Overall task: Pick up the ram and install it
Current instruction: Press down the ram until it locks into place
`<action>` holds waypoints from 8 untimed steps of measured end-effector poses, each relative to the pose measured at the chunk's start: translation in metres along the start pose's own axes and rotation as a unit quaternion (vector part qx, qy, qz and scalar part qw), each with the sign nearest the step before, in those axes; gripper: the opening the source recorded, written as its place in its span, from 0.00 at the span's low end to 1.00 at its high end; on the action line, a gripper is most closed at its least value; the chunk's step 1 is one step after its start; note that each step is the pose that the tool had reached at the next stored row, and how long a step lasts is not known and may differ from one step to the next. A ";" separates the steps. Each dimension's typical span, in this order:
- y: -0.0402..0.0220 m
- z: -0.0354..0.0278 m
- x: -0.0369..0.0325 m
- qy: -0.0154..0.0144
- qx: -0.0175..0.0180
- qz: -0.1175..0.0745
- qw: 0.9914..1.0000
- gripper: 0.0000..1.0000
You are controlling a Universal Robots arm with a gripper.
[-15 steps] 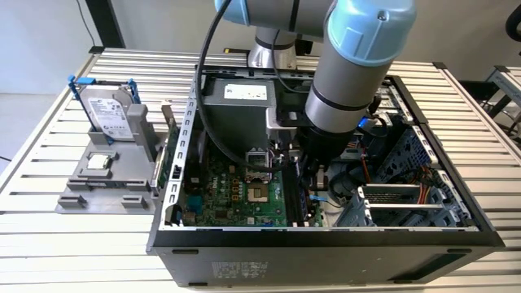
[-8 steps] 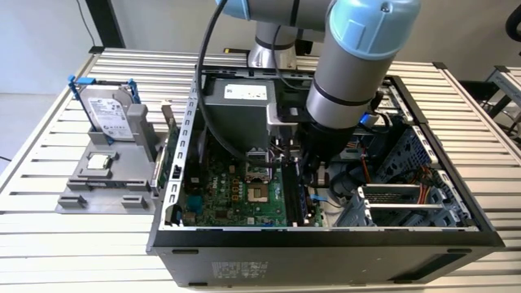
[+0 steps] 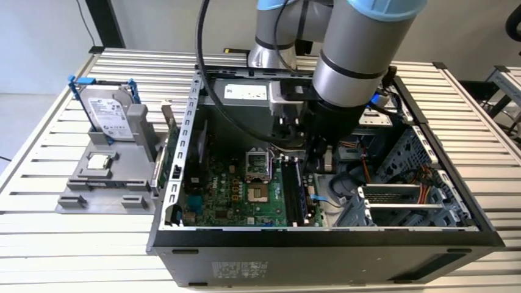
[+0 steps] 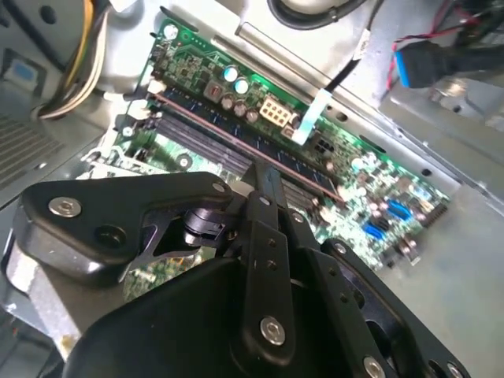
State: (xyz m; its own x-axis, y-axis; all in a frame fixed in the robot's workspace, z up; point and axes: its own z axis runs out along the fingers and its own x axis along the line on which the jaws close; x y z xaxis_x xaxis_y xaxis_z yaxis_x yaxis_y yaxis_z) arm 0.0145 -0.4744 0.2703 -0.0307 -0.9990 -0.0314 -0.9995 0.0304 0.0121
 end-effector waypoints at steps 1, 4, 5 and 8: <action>0.0000 -0.0044 -0.0002 0.000 0.000 0.000 1.000 0.00; 0.0002 -0.0181 -0.0006 0.000 0.000 0.000 1.000 0.00; 0.0002 -0.0226 -0.0007 0.000 0.000 0.000 1.000 0.00; 0.0004 -0.0363 -0.0011 0.000 0.000 0.000 1.000 0.00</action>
State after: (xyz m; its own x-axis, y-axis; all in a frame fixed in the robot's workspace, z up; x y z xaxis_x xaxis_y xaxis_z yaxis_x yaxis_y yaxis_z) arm 0.0145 -0.4743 0.3066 -0.0307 -0.9990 -0.0317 -0.9995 0.0303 0.0121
